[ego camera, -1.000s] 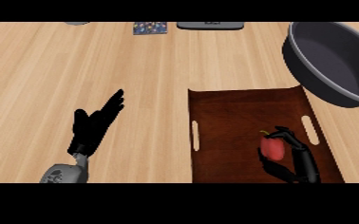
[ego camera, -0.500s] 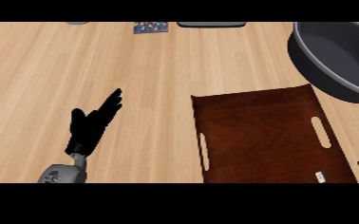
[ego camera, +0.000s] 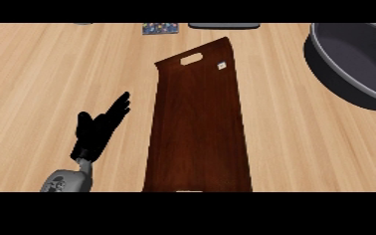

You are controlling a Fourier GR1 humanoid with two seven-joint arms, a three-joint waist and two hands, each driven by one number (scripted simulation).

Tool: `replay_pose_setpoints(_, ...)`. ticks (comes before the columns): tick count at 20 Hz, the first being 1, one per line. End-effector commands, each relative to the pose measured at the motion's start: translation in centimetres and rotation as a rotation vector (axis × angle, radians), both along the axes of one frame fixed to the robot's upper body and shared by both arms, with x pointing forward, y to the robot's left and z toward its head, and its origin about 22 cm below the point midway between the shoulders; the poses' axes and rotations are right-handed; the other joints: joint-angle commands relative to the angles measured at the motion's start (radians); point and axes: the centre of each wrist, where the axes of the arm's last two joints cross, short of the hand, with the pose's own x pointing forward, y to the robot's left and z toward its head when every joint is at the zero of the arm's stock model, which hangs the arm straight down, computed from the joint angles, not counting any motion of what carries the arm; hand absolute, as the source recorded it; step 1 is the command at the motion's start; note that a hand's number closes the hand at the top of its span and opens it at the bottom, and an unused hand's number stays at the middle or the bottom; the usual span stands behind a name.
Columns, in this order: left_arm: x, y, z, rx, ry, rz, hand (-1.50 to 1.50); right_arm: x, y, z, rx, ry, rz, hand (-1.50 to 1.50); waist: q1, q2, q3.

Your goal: Pick the bell pepper from the tray and place it in the pot

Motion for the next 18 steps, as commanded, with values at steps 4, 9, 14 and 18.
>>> replay_pose_setpoints(4, 0.0, -0.6, 0.0, 0.005, 0.003, 0.010, 0.00, 1.7, -1.6, 3.0, -0.199, -0.001, -0.041, 1.50, -0.003, -0.001, -0.001)
replay_pose_setpoints(9, 0.9, -0.2, 1.9, 0.015, -0.009, 0.013, 0.00, 6.8, -1.6, 9.0, -0.283, 0.055, -0.045, 1.50, -0.004, -0.002, -0.003)
replay_pose_setpoints(14, 0.6, -1.0, 0.2, 0.024, -0.007, 0.024, 0.00, 12.2, 0.7, 13.4, -0.330, 0.075, -0.054, 1.50, -0.003, -0.002, -0.003)
replay_pose_setpoints(18, 0.4, 0.6, 1.2, 0.008, 0.013, -0.009, 0.00, 15.2, 2.0, 16.6, -0.355, 0.158, -0.059, 1.50, 0.012, 0.000, -0.003)
